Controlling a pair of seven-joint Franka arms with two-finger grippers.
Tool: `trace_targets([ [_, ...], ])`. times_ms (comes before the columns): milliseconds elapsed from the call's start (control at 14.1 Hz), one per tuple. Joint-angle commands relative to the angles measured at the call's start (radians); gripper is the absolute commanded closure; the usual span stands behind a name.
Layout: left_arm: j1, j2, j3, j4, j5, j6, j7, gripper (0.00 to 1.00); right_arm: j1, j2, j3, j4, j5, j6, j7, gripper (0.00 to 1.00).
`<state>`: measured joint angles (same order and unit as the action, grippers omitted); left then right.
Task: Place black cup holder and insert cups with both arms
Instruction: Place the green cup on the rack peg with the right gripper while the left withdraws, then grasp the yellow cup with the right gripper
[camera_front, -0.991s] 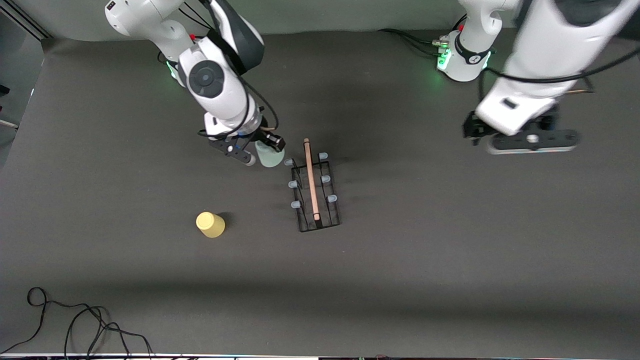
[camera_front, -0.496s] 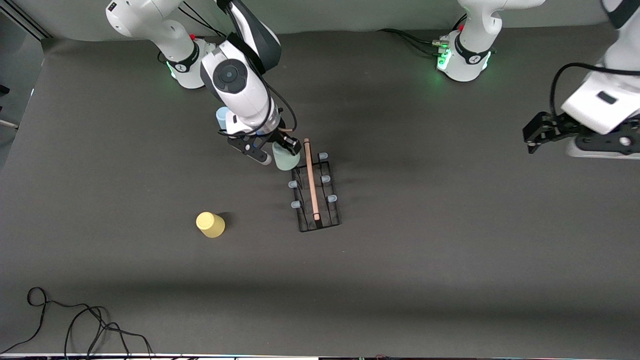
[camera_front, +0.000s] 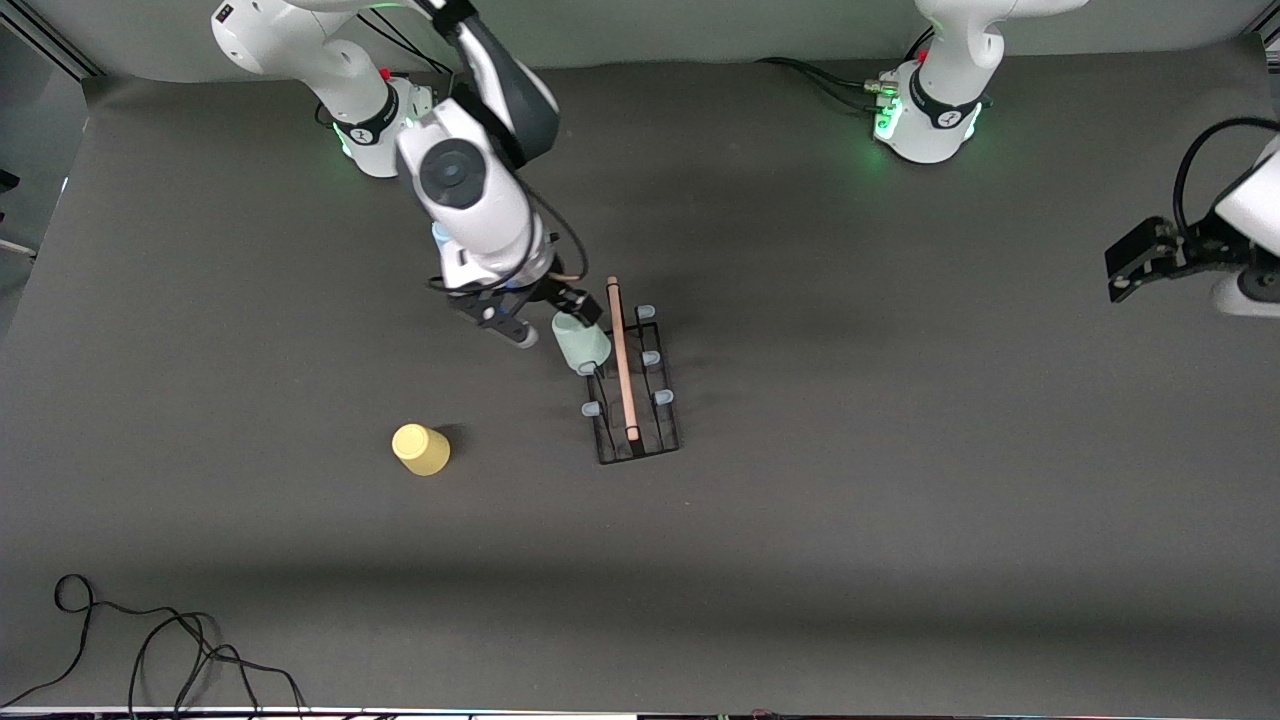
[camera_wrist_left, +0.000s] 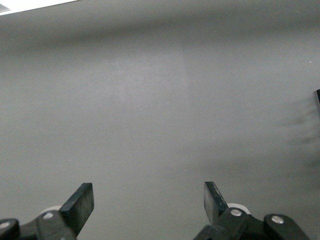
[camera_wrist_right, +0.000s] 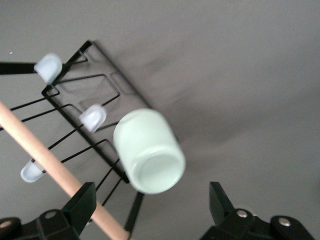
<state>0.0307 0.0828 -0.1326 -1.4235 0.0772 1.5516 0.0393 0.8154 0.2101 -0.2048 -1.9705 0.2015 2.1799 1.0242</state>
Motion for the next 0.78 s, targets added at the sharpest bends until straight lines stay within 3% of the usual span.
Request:
trace_targets([
  [0,0.001,0.026,-0.002,-0.014,-0.056,0.041,-0.010,0.02,-0.016,-0.008,-0.114,0.059,0.007,-0.107,-0.229,0.00],
  [283,-0.002,0.029,-0.005,-0.017,-0.086,0.055,-0.019,0.02,-0.030,0.055,-0.287,0.061,0.022,-0.077,-0.571,0.00],
  [425,-0.005,0.028,-0.004,-0.015,-0.083,0.044,-0.021,0.02,-0.096,0.116,-0.289,0.062,0.036,-0.019,-0.671,0.00],
  [708,-0.009,0.029,-0.005,-0.017,-0.054,0.048,-0.024,0.02,-0.165,0.245,-0.291,0.091,0.231,0.070,-0.875,0.00],
])
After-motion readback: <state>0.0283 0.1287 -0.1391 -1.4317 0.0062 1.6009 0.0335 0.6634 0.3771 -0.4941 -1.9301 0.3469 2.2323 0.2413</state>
